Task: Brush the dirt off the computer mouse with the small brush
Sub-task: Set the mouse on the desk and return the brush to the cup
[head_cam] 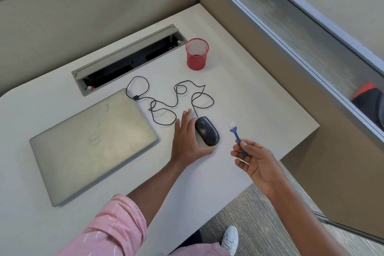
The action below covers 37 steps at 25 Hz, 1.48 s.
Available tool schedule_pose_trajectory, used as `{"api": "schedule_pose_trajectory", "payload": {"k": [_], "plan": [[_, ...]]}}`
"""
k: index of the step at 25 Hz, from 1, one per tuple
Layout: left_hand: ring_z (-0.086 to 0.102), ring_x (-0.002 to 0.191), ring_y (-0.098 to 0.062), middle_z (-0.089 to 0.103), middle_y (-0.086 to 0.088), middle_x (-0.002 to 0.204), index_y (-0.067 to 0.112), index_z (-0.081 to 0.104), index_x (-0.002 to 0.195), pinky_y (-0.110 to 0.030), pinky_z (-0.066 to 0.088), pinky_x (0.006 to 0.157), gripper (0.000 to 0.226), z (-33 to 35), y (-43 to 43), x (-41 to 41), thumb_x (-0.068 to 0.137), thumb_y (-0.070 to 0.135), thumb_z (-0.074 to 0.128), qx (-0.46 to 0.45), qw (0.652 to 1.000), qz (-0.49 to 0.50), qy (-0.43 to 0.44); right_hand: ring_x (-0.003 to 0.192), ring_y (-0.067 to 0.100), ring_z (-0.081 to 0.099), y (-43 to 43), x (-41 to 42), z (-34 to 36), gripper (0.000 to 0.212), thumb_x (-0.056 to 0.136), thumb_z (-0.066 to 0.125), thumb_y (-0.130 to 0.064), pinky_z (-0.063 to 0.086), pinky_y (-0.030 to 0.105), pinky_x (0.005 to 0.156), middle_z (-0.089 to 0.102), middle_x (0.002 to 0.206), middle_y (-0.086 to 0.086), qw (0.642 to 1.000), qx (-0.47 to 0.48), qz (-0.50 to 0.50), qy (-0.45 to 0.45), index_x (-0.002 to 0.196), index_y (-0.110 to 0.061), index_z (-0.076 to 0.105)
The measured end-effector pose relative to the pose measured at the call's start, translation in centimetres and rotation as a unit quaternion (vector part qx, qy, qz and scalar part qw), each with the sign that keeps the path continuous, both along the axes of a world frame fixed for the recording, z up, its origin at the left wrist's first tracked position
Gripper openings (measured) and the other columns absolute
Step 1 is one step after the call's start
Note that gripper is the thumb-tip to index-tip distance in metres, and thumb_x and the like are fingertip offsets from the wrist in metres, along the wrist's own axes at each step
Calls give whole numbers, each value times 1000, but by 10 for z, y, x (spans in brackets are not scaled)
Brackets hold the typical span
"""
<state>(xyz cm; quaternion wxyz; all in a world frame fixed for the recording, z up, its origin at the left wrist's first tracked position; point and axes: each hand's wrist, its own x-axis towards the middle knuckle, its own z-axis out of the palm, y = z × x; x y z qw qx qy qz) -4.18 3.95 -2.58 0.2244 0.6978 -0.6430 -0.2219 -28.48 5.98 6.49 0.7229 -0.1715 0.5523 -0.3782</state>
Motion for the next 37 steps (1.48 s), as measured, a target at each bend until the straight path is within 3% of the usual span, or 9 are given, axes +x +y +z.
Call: {"api": "schedule_pose_trajectory", "payload": {"k": [8,13,17,22,25,29,34,36,37], "plan": [[10,173,-28,20,-7,184,8,43,161,-51,16,139,127,-7,0,9,68,82,87,1,1000,-5,-7,86,22,80,-30,16,3,16,110,58,-3,65,30,73,81,105,14,998,-35,36,-35,117,-6,72],[5,174,-32,10,-15,186,-2,19,173,-54,13,139,146,-18,11,19,78,102,57,-11,993,-36,-115,69,17,63,-67,29,8,23,111,49,2,56,29,68,74,100,14,991,-93,89,-45,114,-9,69],[4,174,-31,7,-15,186,-2,19,173,-55,15,139,141,-24,13,17,84,104,44,-37,985,-35,-164,58,12,40,-117,51,20,23,114,53,-15,40,25,59,55,81,6,982,-143,117,-27,118,-15,76],[2,174,-30,1,-13,187,0,15,175,-58,18,138,142,-30,9,18,83,106,40,-38,983,-31,-177,56,13,46,-195,90,45,23,118,53,-21,45,26,61,57,76,2,967,-216,136,13,111,-14,74],[1,174,-30,0,-12,187,1,13,175,-59,19,138,142,-29,8,18,83,106,39,-30,983,-35,-178,55,15,61,-241,110,60,14,116,59,-22,55,27,63,69,74,1,947,-269,163,61,112,-14,70],[2,174,-30,1,-12,187,2,14,176,-60,21,137,141,-27,8,18,84,106,39,-19,983,-40,-178,83,24,85,-297,135,67,8,108,75,-18,65,32,79,87,93,7,917,-315,193,150,111,-17,67],[2,174,-29,1,-11,187,3,15,176,-60,22,137,140,-23,7,19,84,105,41,-6,984,-40,-173,80,24,57,-352,165,46,12,94,88,-11,50,35,77,67,86,17,875,-339,159,307,101,-6,81],[2,174,-29,1,-10,187,4,14,176,-60,22,137,140,-23,7,19,84,105,43,-4,985,-42,-167,77,18,60,-364,170,34,11,91,91,-15,50,33,75,75,87,21,850,-342,168,364,97,-11,83],[1,174,-29,0,-9,187,4,14,176,-60,22,137,140,-23,7,20,84,105,43,0,985,-43,-165,77,13,62,-368,171,29,10,90,92,-19,52,33,75,79,88,13,833,-345,177,394,94,-17,84]]}}
